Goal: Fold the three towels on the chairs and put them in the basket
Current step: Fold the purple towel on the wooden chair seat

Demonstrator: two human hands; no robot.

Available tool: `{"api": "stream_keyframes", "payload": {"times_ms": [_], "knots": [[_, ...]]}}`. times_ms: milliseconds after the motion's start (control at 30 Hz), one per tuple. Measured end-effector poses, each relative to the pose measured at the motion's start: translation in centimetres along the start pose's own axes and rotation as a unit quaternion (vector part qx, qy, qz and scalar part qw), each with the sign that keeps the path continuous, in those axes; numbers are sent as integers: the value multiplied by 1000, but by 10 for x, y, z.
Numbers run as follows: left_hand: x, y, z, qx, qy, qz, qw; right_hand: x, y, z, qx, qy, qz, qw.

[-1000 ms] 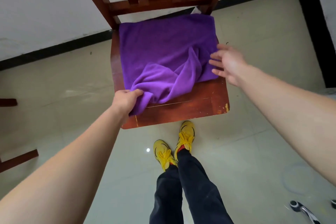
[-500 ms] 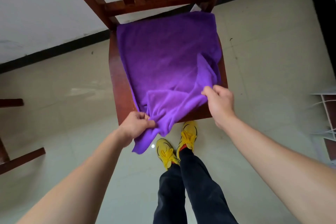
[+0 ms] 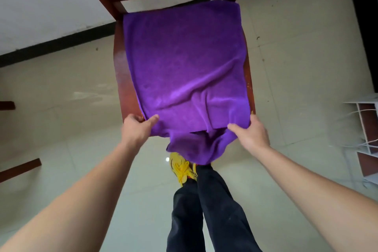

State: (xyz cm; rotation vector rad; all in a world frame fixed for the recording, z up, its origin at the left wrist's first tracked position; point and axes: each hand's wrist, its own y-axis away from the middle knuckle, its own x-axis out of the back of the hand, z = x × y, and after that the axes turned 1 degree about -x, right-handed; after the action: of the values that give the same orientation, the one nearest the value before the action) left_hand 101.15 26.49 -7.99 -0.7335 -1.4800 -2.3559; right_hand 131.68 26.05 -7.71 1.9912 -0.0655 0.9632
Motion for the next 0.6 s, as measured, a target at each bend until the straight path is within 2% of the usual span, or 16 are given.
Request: {"api": "stream_keyframes", "payload": {"times_ms": [133,200,400,600], "knots": [[-5,-14,15,45,39,-36,998,9,-20,-20,-44,76,-8,996],[-7,-12,18,48,51,-29,997,11,-23,-19,-33,86,-18,996],[10,7,13,59,167,2,984,26,-20,-10,54,-127,-3,990],[56,6,13,18,123,52,991,56,-23,-18,66,-219,18,973]]}}
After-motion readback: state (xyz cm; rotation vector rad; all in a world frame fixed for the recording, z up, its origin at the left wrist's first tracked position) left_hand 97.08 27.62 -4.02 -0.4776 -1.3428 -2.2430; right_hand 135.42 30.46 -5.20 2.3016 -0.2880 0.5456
